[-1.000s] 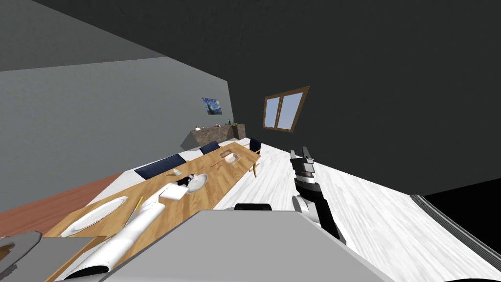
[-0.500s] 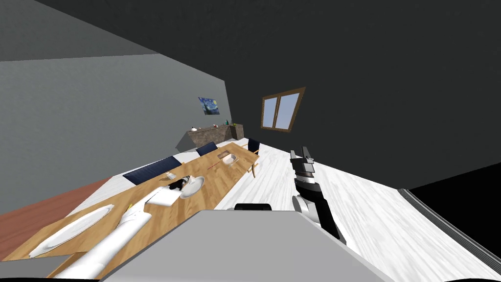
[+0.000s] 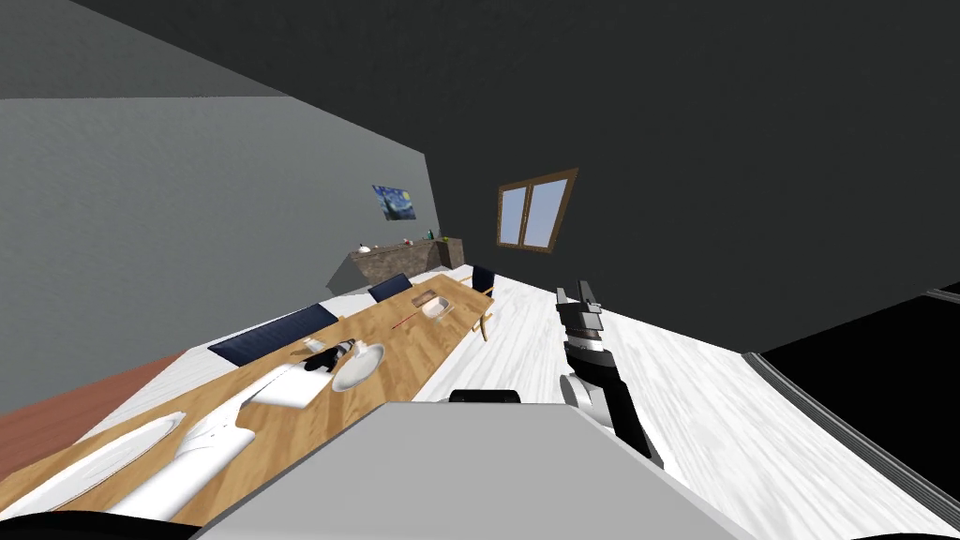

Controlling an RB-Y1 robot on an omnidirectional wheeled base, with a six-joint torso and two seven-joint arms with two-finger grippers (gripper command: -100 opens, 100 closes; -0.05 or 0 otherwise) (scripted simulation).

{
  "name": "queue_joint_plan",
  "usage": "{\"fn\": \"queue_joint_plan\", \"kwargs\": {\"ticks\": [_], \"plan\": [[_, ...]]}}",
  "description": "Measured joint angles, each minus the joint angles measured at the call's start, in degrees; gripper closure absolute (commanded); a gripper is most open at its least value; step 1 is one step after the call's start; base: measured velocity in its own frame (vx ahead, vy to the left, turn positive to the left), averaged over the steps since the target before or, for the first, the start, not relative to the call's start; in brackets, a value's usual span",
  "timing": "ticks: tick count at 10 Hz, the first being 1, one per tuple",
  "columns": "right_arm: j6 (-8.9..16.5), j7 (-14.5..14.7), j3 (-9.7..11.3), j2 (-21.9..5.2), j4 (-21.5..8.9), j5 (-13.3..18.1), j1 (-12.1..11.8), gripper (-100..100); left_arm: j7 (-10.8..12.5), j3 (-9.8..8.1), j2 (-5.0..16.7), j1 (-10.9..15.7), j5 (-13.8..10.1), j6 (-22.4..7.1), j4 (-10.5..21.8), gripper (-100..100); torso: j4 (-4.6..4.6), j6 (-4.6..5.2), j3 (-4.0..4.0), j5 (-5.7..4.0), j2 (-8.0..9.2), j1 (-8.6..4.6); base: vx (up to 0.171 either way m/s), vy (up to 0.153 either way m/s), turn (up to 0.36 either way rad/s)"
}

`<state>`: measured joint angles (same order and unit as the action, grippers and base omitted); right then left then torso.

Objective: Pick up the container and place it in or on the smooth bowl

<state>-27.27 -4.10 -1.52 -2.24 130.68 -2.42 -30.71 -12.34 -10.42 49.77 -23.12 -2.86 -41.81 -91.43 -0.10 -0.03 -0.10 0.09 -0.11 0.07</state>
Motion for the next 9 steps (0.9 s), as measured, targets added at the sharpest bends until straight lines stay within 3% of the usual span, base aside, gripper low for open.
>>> {"fn": "queue_joint_plan", "kwargs": {"ticks": [3, 4, 9], "plan": [[0.0, 0.0, -0.01, 0.0, 0.0, 0.0, -0.01, 0, 0.15, -0.99, 0.69, -4.61, -0.37, -0.87, -5.08, -100, 0.0, -0.07, 0.04, 0.04, 0.08, 0.04, 0.012, -0.001, 0.017], [0.0, 0.0, -0.01, 0.0, 0.0, 0.0, -0.01, 0, 0.14, -0.98, 0.69, -4.71, -0.38, -0.82, -5.23, 0, 0.01, -0.06, 0.05, 0.04, 0.11, 0.06, 0.0, 0.0, 0.0], [0.0, 0.0, -0.01, 0.0, 0.0, 0.0, -0.01, 0, 0.14, -0.98, 0.69, -4.7, -0.38, -0.82, -5.22, 0, 0.01, -0.06, 0.06, 0.04, 0.13, 0.07, 0.0, 0.0, 0.0]]}}
